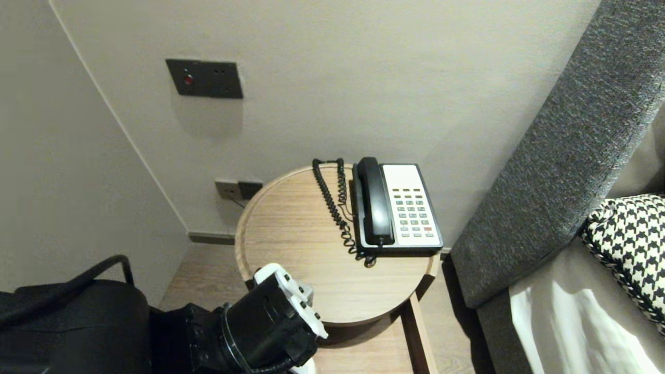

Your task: Put the remote controls on the table in the drawer one by one

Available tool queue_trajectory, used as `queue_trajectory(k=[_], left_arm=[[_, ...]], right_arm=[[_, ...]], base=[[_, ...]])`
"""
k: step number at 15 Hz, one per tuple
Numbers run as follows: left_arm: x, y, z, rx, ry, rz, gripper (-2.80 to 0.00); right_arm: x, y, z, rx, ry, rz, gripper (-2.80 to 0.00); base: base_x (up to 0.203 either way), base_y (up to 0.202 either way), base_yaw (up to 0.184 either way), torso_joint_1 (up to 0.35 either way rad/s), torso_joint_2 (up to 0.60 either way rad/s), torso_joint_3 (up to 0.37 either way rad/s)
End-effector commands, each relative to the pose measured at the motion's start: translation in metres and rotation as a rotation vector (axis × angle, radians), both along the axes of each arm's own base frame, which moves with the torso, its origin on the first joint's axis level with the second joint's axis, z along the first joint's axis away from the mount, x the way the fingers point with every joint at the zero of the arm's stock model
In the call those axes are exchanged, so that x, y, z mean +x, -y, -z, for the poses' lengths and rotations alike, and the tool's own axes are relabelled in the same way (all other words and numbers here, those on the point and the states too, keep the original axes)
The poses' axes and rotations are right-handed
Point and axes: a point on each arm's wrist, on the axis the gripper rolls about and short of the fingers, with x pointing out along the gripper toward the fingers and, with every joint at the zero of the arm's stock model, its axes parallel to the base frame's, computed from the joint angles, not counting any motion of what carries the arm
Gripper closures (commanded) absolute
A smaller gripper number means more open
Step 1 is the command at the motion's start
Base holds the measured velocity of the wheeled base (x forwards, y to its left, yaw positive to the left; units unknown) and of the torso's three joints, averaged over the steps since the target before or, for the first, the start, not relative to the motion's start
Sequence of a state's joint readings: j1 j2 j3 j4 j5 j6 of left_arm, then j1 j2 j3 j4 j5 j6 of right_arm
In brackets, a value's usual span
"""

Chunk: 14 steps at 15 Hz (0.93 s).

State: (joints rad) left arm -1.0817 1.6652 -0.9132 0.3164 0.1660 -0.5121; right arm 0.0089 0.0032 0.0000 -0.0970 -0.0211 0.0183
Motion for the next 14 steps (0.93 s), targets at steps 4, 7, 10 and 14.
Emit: queue_trajectory(k=[4, 7, 10, 14], left_arm=[[0.006, 0.013, 0.030, 0.028, -0.025, -0.026, 0.00], [0.008, 0.016, 0.041, 0.060, -0.045, -0.025, 0.00], [0.012, 0.024, 0.053, 0.031, -0.030, -0.024, 0.00], [0.017, 0.031, 0.074, 0.005, -0.005, -0.025, 0.00]], right_arm=[[0.003, 0.000, 0.011, 0.000, -0.039, 0.000, 0.00], [0.003, 0.000, 0.011, 0.000, -0.039, 0.000, 0.00], [0.003, 0.000, 0.011, 0.000, -0.039, -0.001, 0.00], [0.003, 0.000, 0.011, 0.000, -0.040, 0.000, 0.00]], base=[[0.000, 0.000, 0.000, 0.000, 0.00, 0.000], [0.000, 0.000, 0.000, 0.000, 0.00, 0.000], [0.000, 0.000, 0.000, 0.000, 0.00, 0.000], [0.000, 0.000, 0.000, 0.000, 0.00, 0.000]])
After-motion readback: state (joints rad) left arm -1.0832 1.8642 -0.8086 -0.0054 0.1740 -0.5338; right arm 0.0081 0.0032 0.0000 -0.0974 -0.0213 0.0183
